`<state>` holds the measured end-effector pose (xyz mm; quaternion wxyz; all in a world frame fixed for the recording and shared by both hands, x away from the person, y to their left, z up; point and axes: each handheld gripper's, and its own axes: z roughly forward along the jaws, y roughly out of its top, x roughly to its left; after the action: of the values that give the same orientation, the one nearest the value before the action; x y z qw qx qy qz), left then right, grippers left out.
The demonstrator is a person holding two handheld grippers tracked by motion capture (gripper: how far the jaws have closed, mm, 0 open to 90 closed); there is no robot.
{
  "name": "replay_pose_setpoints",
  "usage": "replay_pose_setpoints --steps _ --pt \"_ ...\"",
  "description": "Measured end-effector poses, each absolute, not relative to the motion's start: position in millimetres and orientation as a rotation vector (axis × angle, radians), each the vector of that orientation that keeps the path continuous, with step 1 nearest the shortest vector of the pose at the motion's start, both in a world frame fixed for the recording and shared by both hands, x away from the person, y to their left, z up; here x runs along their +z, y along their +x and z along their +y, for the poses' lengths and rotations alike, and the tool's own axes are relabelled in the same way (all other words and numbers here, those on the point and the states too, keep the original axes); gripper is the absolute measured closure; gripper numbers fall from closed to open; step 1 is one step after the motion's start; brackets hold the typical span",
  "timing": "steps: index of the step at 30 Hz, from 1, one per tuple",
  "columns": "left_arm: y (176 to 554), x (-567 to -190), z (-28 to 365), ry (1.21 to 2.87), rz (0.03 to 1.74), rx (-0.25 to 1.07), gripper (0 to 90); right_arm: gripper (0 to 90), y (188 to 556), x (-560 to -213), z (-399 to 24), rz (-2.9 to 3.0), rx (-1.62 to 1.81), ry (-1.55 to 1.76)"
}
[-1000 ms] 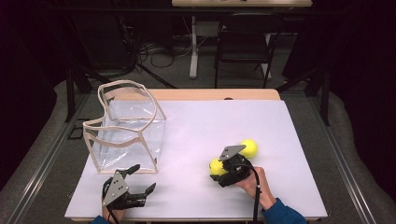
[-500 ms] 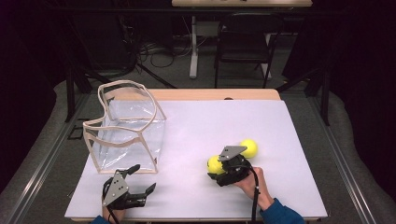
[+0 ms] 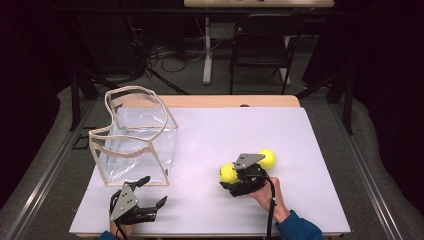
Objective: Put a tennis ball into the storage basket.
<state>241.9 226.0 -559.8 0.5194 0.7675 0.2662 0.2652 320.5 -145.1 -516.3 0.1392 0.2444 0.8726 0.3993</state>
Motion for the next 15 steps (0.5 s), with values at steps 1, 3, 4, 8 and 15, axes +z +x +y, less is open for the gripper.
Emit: replay_pose_setpoints --steps 1,3,4,8,15 --pt "241.9 -559.8 226.0 1.841 0.638 0.636 15.9 26.1 320.4 -515.8 -144.7 2.519 1.158 0.708" --pt "241.6 -559.8 225.9 1.84 0.639 0.634 15.9 26.1 320.2 -514.2 -143.2 2.507 1.172 0.702" --pt "241.5 -559.7 225.9 1.84 0.639 0.635 15.9 26.1 320.2 -514.2 -143.2 2.507 1.172 0.702" --pt "240.7 -559.3 226.1 1.831 0.637 0.645 15.9 26.1 320.3 -513.1 -139.2 2.5 1.195 0.696" --pt "240.8 -559.6 226.1 1.828 0.639 0.643 15.9 26.1 321.5 -512.6 -134.0 2.487 1.223 0.69"
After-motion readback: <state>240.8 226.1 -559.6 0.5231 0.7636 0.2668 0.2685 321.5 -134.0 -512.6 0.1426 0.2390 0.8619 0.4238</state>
